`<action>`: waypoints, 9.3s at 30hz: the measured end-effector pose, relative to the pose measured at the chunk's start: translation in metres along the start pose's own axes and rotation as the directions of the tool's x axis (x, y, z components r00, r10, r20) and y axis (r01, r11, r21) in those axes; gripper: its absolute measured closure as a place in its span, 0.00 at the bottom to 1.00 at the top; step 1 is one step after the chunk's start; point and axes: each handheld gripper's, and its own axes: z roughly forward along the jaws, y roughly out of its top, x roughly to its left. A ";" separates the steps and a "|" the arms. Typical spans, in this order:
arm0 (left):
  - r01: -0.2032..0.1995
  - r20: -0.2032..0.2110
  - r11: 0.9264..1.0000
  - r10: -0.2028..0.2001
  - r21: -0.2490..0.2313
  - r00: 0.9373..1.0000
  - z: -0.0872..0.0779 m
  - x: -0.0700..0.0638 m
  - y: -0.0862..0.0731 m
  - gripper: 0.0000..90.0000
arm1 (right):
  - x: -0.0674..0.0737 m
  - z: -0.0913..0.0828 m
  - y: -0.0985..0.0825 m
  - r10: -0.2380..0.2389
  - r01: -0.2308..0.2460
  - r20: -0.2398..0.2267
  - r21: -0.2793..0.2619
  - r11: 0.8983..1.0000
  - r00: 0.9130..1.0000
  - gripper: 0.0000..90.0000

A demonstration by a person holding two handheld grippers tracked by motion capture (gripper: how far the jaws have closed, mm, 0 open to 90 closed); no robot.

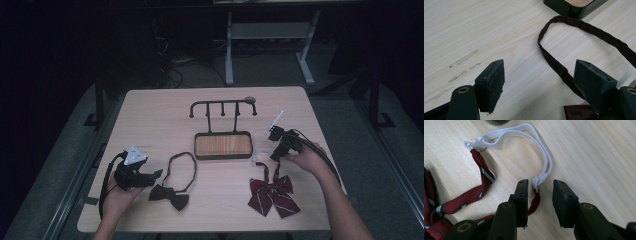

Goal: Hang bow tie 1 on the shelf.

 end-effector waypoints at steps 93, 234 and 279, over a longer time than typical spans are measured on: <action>-0.013 0.001 1.000 0.013 0.005 1.000 0.002 -0.003 0.001 0.28 | 0.045 -0.127 0.003 -0.246 0.239 -0.037 -0.126 0.963 0.969 0.94; -0.026 0.020 0.999 0.026 0.020 0.999 0.005 -0.009 0.002 0.28 | -0.002 -0.121 0.018 -0.160 0.128 -0.144 -0.211 0.969 0.976 0.76; -0.025 0.043 0.999 0.024 0.020 0.999 0.011 -0.005 0.002 0.28 | 0.014 -0.080 -0.031 -0.146 0.095 -0.194 -0.251 0.963 0.970 0.58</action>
